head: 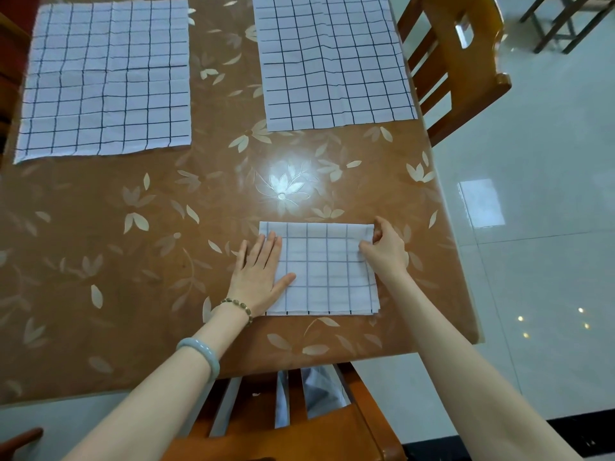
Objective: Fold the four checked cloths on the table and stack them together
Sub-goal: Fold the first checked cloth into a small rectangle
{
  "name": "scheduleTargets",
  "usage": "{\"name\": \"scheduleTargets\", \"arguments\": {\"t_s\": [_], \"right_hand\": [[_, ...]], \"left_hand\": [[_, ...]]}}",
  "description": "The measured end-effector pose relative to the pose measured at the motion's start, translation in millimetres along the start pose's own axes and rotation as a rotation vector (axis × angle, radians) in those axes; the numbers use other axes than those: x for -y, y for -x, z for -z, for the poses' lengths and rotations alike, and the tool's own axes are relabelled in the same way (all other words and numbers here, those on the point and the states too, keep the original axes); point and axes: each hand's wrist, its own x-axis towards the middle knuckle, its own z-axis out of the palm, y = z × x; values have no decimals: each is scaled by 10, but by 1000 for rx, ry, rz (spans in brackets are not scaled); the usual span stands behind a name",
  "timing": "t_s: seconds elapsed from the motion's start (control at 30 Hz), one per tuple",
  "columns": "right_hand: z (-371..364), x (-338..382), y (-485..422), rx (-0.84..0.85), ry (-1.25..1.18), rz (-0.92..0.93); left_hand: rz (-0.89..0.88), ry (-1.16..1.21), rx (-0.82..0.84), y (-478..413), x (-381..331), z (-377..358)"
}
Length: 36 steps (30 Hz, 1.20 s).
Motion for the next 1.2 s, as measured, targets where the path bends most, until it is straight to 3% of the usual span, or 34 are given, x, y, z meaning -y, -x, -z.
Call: {"name": "scheduleTargets", "arguments": {"t_s": [0.23,0.37,0.5,0.57,0.67,0.73,0.8,1.03,1.2], "right_hand": [[-4,-122,-49,-114,49,69],[-54,-118,4,-183,192,219],[-132,-63,55,-387,436,407],[-292,48,143,-352,471,594],[-648,205,260,-44,520,779],[-822,204,259,113,653,742],[-873,116,191,144,706,671],[-374,-377,43,17,744,447],[-336,-481,20,-20,734,435]], "left_hand": [[17,-39,-27,-41,-32,47],[-13,-126,-25,-129,-32,194],[-55,-182,-11,-207,-25,261],[-77,-192,-12,-232,-22,267],[-98,-193,2,-256,-10,239],[-102,-186,10,-264,-6,219],[-104,-171,23,-267,7,211],[-149,-142,27,-265,179,95],[-236,-185,18,-279,346,84]]}}
